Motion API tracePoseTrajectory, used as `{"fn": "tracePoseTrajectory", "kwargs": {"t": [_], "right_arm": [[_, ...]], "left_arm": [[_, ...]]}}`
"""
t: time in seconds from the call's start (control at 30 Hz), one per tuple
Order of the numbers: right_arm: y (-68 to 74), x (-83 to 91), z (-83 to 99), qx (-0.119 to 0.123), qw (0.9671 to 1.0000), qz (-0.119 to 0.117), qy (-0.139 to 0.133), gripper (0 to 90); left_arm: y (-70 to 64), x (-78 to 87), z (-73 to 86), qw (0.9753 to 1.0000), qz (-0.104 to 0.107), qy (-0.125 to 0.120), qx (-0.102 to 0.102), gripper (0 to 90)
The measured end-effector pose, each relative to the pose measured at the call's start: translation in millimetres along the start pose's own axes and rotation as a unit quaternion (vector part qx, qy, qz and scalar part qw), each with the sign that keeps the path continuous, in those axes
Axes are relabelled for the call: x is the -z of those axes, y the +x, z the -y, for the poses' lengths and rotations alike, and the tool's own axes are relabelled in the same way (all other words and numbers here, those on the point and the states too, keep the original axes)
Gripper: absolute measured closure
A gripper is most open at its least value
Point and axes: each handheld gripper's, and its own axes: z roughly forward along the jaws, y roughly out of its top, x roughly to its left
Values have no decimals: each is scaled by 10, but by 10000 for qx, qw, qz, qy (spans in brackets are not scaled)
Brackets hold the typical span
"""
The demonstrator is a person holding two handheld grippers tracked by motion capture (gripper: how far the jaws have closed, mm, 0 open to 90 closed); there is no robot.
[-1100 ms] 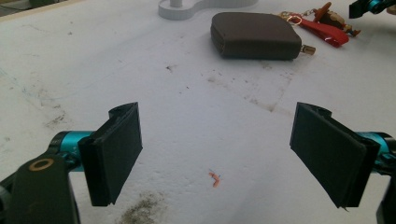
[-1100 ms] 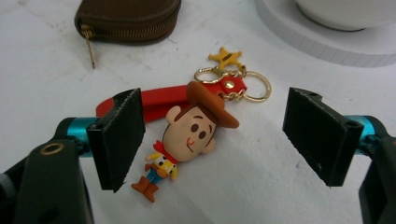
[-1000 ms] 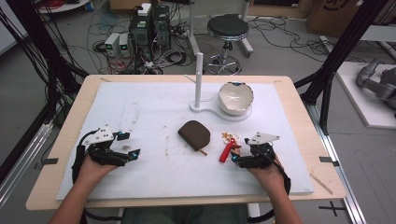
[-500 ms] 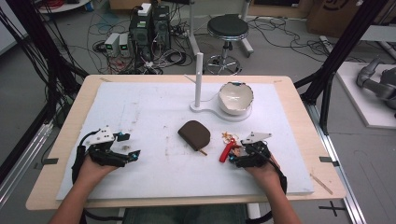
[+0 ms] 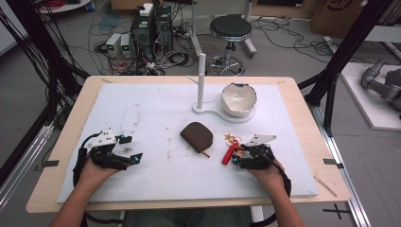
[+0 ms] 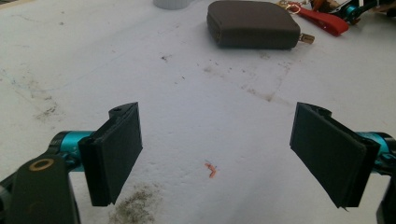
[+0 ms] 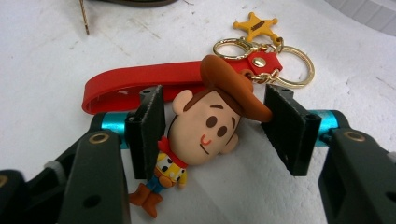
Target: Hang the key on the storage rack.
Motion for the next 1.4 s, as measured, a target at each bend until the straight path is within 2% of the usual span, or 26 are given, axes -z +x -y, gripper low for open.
{"fn": "tracePoseTrajectory", "kwargs": {"t": [0.13,0.23,0.43,0.47,0.5,0.6,0.67,0.7,0.77,0.83,0.9,1.03,1.1,1.2,1.4], "right_arm": [[-14,19,8,-85,10000,-27,-17,456],[-6,45,-8,6,10000,33,-71,459],[-12,213,-68,-177,9982,-82,-560,460],[-12,213,-68,-177,9982,-82,-560,460],[-10,277,-105,-209,9972,-110,-704,460],[-5,326,-143,-187,9964,-129,-811,460],[8,384,-201,-161,9957,-145,-901,460],[25,448,-281,-117,9944,-187,-1033,460],[33,471,-311,-102,9940,-184,-1071,461],[68,558,-450,40,9921,-236,-1235,460],[81,574,-484,65,9919,-245,-1247,461],[127,660,-723,309,9904,-237,-1323,460],[127,669,-760,357,9901,-218,-1336,460],[138,731,-967,527,9893,-167,-1351,460],[119,782,-1183,669,9884,-70,-1361,460]], "left_arm": [[1,5,2,10000,7,-18,16,169],[15,6,4,10000,-9,-13,26,169],[21,20,0,10000,-37,-34,21,169],[21,20,0,10000,-37,-34,21,169],[23,23,1,10000,-41,-41,31,169],[26,27,4,10000,-39,-40,46,169],[29,35,3,9999,-70,-64,62,169],[34,51,-1,9999,-98,-77,57,169],[35,55,-1,9999,-93,-98,66,169],[39,64,4,9999,-110,-90,63,169],[42,63,5,9999,-105,-98,70,169],[41,65,1,9999,-102,-100,48,169],[42,65,-3,9999,-101,-109,43,169],[45,73,-8,9998,-108,-145,62,169],[43,86,-7,9998,-134,-159,56,169]]}}
